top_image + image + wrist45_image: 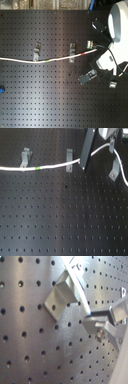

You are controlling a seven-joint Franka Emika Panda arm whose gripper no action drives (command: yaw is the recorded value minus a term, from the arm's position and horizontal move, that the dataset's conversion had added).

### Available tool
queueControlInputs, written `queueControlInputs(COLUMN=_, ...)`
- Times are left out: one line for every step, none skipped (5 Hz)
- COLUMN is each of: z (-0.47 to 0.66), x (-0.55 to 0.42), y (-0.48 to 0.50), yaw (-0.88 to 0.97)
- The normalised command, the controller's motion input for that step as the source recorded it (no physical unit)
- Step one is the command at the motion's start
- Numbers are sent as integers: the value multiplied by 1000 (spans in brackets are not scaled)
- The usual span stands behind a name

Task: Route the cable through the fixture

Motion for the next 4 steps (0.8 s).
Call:
queueControlInputs(z=3, x=-192, y=30, yaw=-37)
queueControlInputs(z=5, x=-330, y=160, yaw=57)
queueControlInputs(z=247, x=-182, y=115, yaw=9)
queueControlInputs(z=677, x=-6, y=23, yaw=-117)
